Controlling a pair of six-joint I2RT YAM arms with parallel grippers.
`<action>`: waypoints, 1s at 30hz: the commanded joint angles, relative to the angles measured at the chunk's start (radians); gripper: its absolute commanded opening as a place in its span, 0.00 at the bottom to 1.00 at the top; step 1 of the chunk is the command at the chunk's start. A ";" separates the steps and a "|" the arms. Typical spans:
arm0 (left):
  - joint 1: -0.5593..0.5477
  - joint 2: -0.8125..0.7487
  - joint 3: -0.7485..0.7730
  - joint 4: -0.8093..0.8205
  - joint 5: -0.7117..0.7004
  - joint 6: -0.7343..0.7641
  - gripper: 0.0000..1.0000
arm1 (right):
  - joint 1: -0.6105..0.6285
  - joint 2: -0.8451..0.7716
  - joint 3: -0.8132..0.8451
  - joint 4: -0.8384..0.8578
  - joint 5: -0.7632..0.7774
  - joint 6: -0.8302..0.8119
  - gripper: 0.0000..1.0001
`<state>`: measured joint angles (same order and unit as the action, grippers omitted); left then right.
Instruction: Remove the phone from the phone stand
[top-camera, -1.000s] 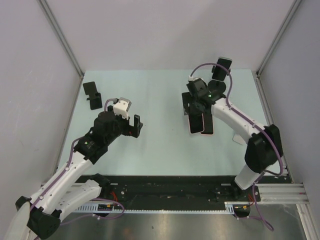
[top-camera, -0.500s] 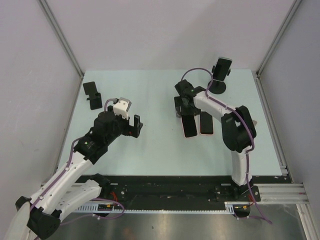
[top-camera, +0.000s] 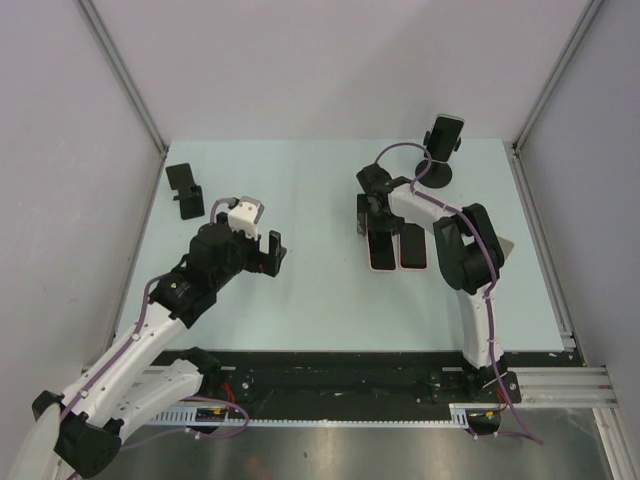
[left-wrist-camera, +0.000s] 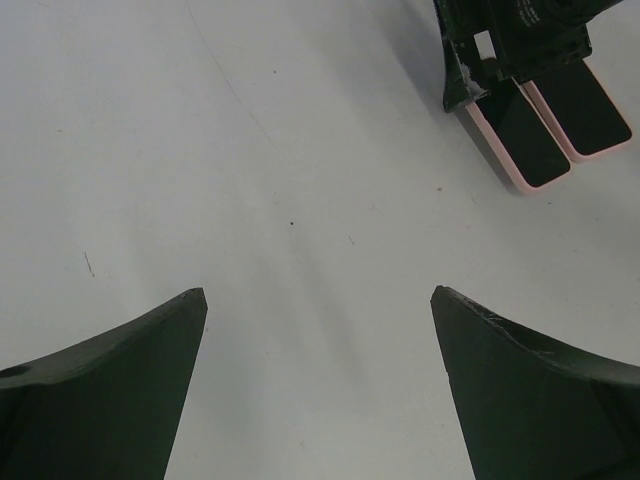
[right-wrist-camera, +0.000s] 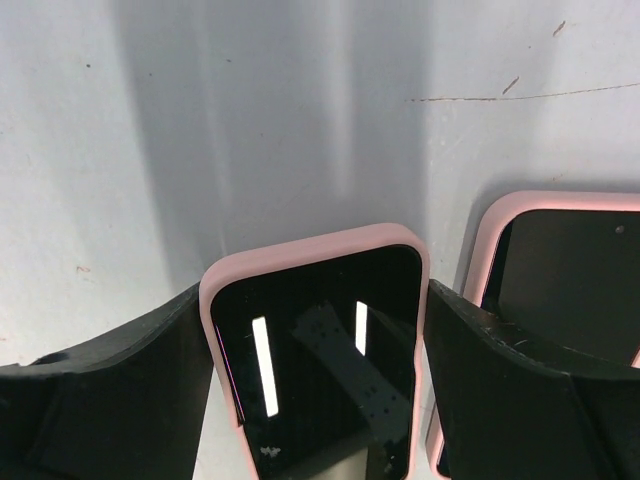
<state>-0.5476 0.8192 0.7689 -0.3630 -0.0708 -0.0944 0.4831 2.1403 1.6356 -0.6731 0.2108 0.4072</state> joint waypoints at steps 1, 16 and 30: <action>-0.003 0.001 0.000 0.013 0.020 0.033 1.00 | 0.009 0.027 -0.005 0.070 0.071 0.042 0.23; -0.003 0.014 0.000 0.013 0.022 0.033 1.00 | 0.043 0.055 -0.059 0.106 0.245 0.055 0.34; -0.002 0.008 -0.003 0.013 0.023 0.033 1.00 | 0.061 0.020 -0.112 0.086 0.141 0.068 0.66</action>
<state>-0.5476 0.8326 0.7666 -0.3626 -0.0666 -0.0940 0.5400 2.1342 1.5711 -0.5213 0.4088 0.4595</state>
